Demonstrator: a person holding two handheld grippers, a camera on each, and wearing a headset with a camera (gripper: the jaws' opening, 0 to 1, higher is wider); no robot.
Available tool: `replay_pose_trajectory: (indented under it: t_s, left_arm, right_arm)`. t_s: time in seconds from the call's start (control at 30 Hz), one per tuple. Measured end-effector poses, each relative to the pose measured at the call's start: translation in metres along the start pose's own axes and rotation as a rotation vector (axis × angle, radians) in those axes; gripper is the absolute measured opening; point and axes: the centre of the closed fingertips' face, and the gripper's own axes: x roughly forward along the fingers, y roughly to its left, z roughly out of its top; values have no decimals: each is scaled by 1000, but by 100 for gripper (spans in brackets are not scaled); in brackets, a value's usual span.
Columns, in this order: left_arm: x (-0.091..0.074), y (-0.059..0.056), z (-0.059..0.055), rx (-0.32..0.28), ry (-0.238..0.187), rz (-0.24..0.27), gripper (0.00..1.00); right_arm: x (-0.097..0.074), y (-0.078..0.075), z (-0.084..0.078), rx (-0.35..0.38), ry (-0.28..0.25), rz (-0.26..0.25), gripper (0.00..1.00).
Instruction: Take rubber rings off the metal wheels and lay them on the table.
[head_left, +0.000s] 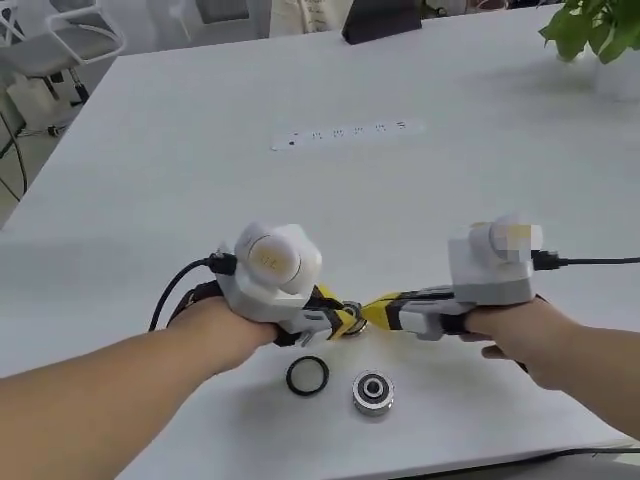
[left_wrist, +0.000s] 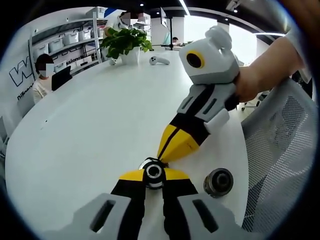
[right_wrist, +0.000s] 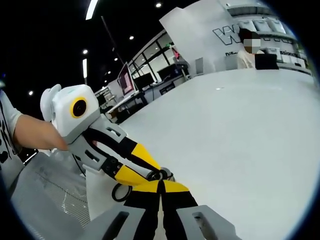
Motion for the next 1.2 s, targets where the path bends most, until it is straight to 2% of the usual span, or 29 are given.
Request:
replay_pose_trajectory:
  t_s: [0.23,0.3,0.93,1.07,1.2]
  left_arm:
    - [0,-1,0,3,0,-4,7]
    - [0,-1,0,7,-2,-5,7]
    - [1,-2,-1,-5,-5,-7,7]
    - [1,-3,0,-8,-5,-7,7]
    - [0,-3,-1,-5,-12,-2,7]
  right_arm:
    - [2,3,1,11,-9,25,0]
    - [3,7,5,9,-30,46,0]
    - [-7,22,1,76,-36,133,0]
    - [-8,21,2,83,-38,129,0]
    - [-8,16,0,83,-32,103,0]
